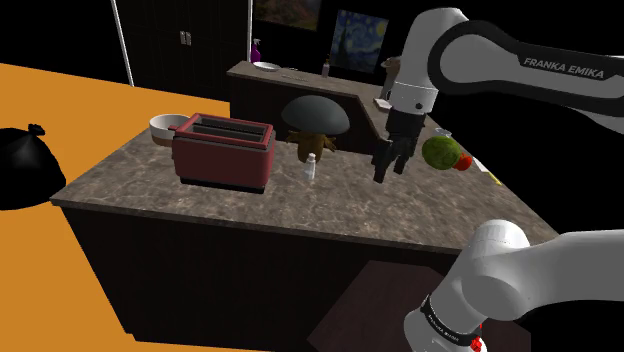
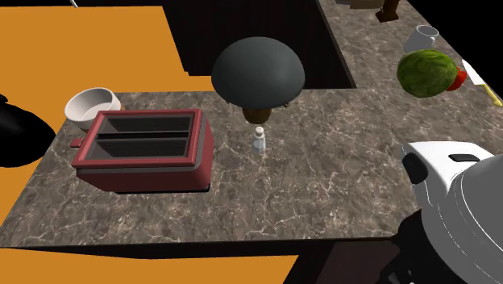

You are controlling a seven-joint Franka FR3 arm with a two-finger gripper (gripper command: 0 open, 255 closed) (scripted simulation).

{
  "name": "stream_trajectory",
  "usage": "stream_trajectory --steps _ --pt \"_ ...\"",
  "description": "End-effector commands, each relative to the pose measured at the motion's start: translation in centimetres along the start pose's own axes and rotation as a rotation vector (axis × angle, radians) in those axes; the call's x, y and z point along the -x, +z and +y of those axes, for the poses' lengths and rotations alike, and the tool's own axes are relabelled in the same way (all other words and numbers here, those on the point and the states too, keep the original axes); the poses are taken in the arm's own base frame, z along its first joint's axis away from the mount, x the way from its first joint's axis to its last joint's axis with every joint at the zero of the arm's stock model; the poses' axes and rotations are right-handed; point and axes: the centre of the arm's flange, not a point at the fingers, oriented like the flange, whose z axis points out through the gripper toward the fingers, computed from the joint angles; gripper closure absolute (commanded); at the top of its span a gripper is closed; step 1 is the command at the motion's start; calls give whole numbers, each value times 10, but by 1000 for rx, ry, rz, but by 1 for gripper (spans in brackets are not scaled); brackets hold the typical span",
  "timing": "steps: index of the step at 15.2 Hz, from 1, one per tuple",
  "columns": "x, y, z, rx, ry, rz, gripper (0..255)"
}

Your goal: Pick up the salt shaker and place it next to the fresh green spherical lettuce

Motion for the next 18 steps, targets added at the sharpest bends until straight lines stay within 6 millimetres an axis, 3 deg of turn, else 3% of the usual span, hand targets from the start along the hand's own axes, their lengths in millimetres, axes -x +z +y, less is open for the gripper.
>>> stream_trajectory --steps 1,18 --pt "0 0 0 0 0 0 0" --pt "-198 62 48 72 118 68 0"
